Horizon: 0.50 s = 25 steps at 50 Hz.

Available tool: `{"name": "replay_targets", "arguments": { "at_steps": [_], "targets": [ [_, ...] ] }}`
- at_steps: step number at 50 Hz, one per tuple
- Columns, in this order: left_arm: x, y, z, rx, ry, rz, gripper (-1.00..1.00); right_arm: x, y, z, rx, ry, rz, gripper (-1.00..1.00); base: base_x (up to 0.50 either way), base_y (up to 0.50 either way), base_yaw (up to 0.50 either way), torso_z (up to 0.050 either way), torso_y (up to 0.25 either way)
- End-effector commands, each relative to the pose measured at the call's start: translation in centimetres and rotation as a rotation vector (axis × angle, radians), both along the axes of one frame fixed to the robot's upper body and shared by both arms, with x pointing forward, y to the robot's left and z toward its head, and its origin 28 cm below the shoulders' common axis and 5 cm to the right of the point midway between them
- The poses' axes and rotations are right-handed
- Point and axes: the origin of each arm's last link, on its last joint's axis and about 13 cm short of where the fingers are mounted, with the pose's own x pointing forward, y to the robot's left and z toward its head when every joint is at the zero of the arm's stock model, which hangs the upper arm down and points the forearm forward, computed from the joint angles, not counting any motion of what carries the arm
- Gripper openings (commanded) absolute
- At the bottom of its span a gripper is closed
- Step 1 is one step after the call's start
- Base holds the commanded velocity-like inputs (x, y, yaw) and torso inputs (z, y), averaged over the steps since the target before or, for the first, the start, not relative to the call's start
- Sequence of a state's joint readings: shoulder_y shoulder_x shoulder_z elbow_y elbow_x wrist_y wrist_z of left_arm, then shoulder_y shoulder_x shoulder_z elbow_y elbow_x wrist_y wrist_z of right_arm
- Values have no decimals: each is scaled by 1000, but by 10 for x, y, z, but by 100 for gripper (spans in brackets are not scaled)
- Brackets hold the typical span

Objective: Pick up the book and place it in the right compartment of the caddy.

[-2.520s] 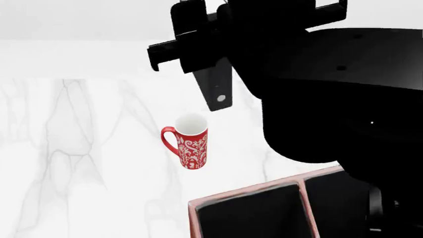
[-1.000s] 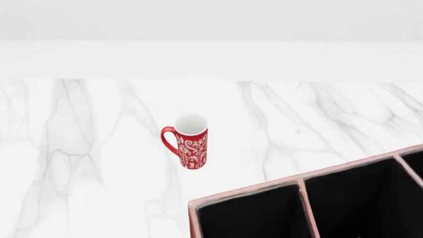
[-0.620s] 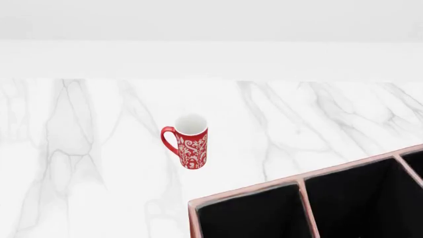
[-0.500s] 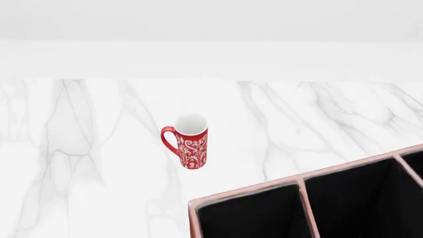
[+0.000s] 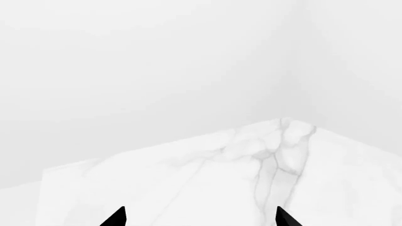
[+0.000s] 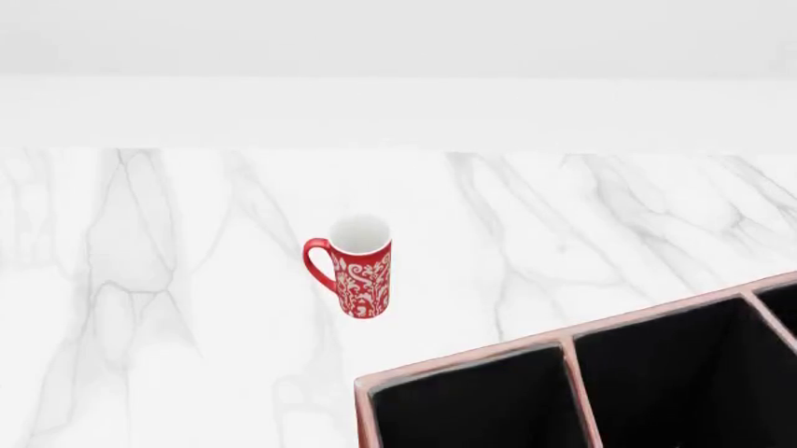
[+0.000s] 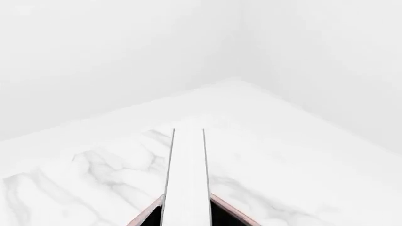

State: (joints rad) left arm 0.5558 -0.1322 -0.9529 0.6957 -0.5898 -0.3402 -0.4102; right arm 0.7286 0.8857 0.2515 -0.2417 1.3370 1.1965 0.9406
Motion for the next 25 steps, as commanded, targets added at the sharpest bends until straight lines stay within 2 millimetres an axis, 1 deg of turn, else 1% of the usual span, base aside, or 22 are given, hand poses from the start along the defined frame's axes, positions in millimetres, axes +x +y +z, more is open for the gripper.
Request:
{"name": "replay_targets", "arguments": {
  "at_steps": [1,8,21,25],
  "targets": [
    [0,-1,0,2,1,-1,100,7,-2,-11,-8,13,-9,-100,0,0,0,0,0],
    [1,-1,1,3,0,-3,100,13,-1,-24,1,48,-1,-100,0,0,0,0,1],
    [0,0,2,3,-4,-2,100,19,-1,-34,-1,83,3,-100,0,0,0,1,2],
    [0,0,3,5,-6,-2,100,22,0,-41,-2,103,9,-100,0,0,0,0,0]
  ]
}}
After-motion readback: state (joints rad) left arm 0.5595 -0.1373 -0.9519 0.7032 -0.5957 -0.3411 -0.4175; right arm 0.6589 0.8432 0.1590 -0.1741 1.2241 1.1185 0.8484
